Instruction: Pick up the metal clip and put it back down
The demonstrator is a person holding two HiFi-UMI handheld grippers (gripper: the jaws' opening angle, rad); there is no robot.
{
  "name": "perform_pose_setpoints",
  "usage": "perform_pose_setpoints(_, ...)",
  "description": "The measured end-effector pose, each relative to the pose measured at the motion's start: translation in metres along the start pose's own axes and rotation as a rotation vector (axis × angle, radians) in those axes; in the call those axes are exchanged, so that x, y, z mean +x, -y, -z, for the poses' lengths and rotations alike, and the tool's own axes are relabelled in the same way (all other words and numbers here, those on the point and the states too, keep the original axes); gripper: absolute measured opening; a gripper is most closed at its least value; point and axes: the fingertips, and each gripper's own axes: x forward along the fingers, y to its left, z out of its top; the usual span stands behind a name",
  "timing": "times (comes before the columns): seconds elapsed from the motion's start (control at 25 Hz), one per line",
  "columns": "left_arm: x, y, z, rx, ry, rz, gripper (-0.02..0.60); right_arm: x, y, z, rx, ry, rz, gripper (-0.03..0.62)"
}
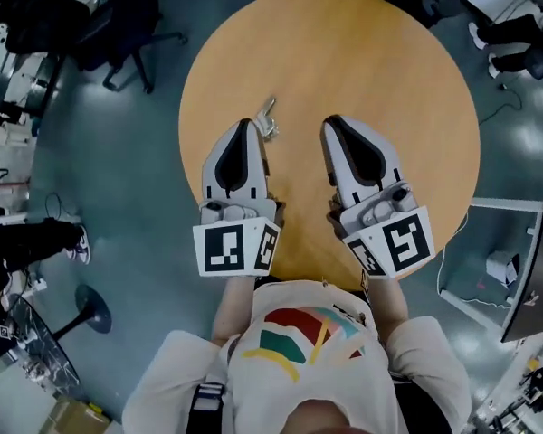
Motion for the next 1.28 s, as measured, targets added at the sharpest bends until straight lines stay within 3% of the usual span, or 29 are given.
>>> perform_pose_setpoints(0.08, 0.009, 0.037, -0.024, 0.018, 0.015, 0.136, 0.043, -0.023, 0.008, -0.023, 0.053, 0.067, 0.082, 0.021)
perform_pose_setpoints(0.16, 0.009, 0.082, -0.032, 0.029, 0.002, 0.231, 0.043, -0.054, 0.017, -0.034, 0.077, 0.07, 0.142, 0.021)
perform_pose_setpoints(0.48, -0.007, 0.219, -0.004, 0.12, -0.071, 0.444, 0.043, -0.186, 0.056, -0.022, 0.058, 0.014, 0.313, 0.014)
perform_pose_setpoints(0.64, -0.01, 0.241, 0.019, 0.138, -0.111, 0.44, 0.043, -0.224, 0.073, -0.013, 0.076, 0.0, 0.353, 0.014)
perform_pose_setpoints(0.8, -0.013, 0.24, 0.02, 0.144, -0.116, 0.42, 0.043, -0.231, 0.071, -0.004, 0.087, -0.039, 0.347, 0.014)
perform_pose_setpoints(1.08, -0.012, 0.203, 0.017, 0.119, -0.121, 0.322, 0.043, -0.211, 0.055, 0.001, 0.105, -0.065, 0.275, 0.014)
perform_pose_setpoints(1.28, -0.011, 0.18, 0.01, 0.121, -0.115, 0.282, 0.043, -0.201, 0.05, -0.003, 0.074, -0.066, 0.268, 0.014)
